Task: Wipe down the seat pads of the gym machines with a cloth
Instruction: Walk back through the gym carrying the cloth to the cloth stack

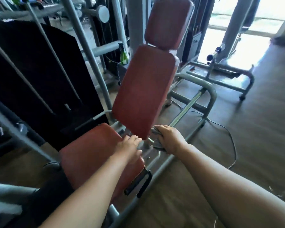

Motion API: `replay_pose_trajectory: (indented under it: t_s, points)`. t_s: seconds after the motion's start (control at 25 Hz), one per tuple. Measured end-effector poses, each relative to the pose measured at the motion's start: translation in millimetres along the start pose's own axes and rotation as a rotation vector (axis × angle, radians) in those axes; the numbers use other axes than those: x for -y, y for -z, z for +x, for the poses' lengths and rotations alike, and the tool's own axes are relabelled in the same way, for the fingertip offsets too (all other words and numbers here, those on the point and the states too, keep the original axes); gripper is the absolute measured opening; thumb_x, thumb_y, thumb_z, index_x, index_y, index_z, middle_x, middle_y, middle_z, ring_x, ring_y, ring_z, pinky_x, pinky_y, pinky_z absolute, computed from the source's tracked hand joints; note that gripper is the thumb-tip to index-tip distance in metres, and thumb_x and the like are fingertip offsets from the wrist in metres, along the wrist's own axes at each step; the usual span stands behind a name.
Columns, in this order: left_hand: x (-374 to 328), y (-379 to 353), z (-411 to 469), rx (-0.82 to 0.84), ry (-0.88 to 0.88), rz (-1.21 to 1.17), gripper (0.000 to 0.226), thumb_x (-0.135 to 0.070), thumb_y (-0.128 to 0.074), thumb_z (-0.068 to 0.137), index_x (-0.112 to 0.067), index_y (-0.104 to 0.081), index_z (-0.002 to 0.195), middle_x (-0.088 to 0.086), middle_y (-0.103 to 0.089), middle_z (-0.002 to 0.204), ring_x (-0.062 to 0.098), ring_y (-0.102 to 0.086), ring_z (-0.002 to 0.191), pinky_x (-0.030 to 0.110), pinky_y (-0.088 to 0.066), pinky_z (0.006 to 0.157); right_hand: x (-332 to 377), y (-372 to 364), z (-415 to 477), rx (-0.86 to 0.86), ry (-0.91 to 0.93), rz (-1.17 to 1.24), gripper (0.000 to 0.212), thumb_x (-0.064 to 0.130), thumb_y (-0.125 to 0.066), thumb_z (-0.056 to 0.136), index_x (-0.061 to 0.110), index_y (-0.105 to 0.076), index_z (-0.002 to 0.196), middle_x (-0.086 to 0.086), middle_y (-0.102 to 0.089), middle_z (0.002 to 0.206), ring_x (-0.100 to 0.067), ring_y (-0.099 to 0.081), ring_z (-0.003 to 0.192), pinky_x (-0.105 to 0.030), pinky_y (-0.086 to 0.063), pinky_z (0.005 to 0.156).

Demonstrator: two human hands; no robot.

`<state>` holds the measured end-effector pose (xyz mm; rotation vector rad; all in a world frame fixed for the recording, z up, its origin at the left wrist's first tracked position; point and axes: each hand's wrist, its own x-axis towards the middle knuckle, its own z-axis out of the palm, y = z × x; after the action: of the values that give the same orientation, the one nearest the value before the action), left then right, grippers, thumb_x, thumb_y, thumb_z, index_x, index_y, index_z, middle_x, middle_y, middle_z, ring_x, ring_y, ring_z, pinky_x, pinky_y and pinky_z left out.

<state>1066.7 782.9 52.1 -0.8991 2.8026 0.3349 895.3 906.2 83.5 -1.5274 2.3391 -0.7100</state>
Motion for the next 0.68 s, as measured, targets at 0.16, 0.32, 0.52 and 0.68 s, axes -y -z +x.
replay_pose_trajectory:
  t_s: [0.16,0.32,0.52,0.68]
  points:
    - [-104.9,4.5,41.6,0.023,-0.126,0.077,0.063,-0.046,-0.055,0.096,-0.029,-0.038,0.154,-0.007,-0.036,0.158,0.021,-0.036,0.141,0.041,-0.040,0.112,-74.8,72.1,-36.7,-0.112,-0.100,-0.036,0.032,0.016,-0.060,0.093,0.014,-0.066,0.124,-0.009,-0.068,0.126,-0.031,-0.061,0.119,-0.033,-0.044,0.101]
    - [-212.7,9.4,72.0,0.041,-0.209,0.133,0.060,-0.046,-0.051,0.099,-0.028,-0.038,0.155,-0.004,-0.039,0.155,0.022,-0.036,0.142,0.042,-0.040,0.113,-154.4,139.1,-81.1,-0.181,-0.193,-0.043,0.031,0.020,-0.059,0.094,0.017,-0.066,0.125,-0.010,-0.068,0.126,-0.031,-0.061,0.117,-0.034,-0.045,0.097]
    - [-347.5,14.4,122.3,0.050,-0.351,0.177,0.055,-0.046,-0.051,0.100,-0.027,-0.043,0.151,0.000,-0.045,0.149,0.024,-0.038,0.141,0.043,-0.039,0.115,-258.5,224.1,-145.1,-0.304,-0.364,-0.024,0.029,0.019,-0.060,0.092,0.019,-0.068,0.119,-0.010,-0.071,0.118,-0.033,-0.064,0.111,-0.036,-0.048,0.091]
    - [-440.0,17.0,170.7,0.081,-0.460,0.244,0.050,-0.047,-0.050,0.099,-0.025,-0.047,0.144,0.004,-0.049,0.142,0.028,-0.042,0.135,0.046,-0.042,0.111,-327.1,280.0,-179.7,-0.386,-0.497,-0.055,0.031,0.018,-0.062,0.090,0.014,-0.067,0.121,-0.012,-0.072,0.118,-0.034,-0.065,0.111,-0.038,-0.049,0.094]
